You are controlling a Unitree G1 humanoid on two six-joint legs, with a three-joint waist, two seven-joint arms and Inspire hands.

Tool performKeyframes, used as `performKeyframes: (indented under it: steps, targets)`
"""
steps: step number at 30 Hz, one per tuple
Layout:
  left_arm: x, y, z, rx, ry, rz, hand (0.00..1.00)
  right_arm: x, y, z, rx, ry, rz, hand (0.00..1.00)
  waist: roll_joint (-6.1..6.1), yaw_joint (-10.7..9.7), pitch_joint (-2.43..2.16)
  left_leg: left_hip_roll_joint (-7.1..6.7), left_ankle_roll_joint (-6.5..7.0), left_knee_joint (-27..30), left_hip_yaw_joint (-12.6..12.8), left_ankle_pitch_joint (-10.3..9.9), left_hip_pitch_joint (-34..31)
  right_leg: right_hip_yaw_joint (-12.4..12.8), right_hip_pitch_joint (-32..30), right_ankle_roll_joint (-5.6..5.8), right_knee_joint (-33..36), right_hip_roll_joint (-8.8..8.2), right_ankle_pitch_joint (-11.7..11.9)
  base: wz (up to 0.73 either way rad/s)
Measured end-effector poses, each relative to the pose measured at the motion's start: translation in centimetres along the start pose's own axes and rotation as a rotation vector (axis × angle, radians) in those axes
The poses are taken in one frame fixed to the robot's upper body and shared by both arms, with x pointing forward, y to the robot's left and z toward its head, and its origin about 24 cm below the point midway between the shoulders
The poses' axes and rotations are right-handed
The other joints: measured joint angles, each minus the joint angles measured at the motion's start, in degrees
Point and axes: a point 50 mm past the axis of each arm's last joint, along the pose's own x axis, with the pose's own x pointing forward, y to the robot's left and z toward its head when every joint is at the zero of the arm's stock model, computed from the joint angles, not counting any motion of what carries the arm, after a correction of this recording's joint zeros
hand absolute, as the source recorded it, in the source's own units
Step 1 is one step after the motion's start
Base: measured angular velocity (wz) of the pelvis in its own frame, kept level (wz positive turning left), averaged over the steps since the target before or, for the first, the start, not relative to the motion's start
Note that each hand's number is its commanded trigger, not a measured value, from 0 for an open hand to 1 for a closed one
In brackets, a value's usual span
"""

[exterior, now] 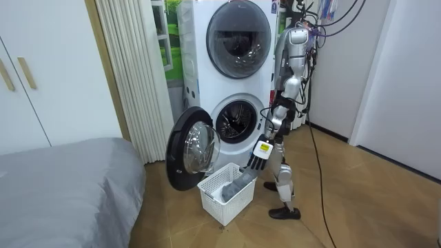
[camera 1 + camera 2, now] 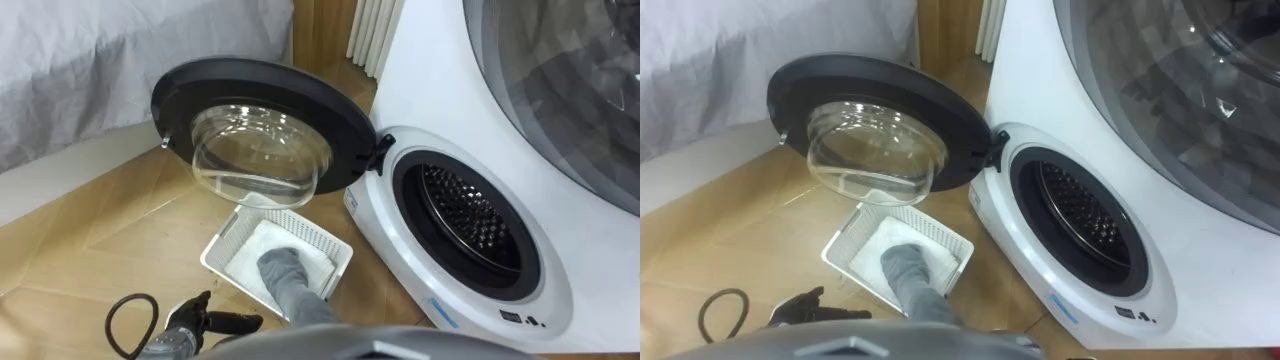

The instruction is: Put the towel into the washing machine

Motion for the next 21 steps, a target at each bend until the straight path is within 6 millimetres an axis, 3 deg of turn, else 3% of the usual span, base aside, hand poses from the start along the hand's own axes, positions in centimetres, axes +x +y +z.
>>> performKeyframes:
  steps: [12, 15, 19, 21]
  targets:
    - [0.0, 0.0, 0.3, 0.013, -0.029, 0.0, 0.0, 0.0, -0.3, 0.3, -0.001, -0.041, -0.024, 0.0, 0.19, 0.04, -0.08, 0.05, 0.0, -0.19, -0.01, 0.0, -1.43, 0.36, -1.5, -0.03, -0.04, 0.13, 0.0, -0.01]
    - [0.1, 0.0, 1.0, 0.075, -0.059, 0.003, 0.0, -0.1, -0.8, 0.6, 0.011, -0.067, -0.035, 0.0, 0.16, 0.03, -0.23, 0.05, 0.0, 0.4, -0.01, 0.0, -3.19, 0.36, -2.99, -0.14, 0.16, 0.03, 0.11, 0.0]
    - [0.2, 0.0, 2.5, 0.169, -0.115, 0.022, 0.0, -0.2, -1.4, 1.1, 0.011, -0.102, -0.05, 0.0, 0.38, 0.15, -0.09, 0.19, -0.05, 1.2, -0.02, 0.07, -6.82, 0.41, -6.29, -0.54, 0.43, 0.11, 0.59, -0.02]
    - [0.4, 0.0, 4.0, 0.225, -0.147, 0.041, 0.0, -0.4, -1.7, 2.2, -0.015, -0.136, -0.059, 0.0, -0.01, 0.2, 0.22, 0.11, -0.04, 1.59, 0.12, 0.49, -9.74, 0.63, -9.79, -0.69, 1.81, -0.11, 0.73, -0.05]
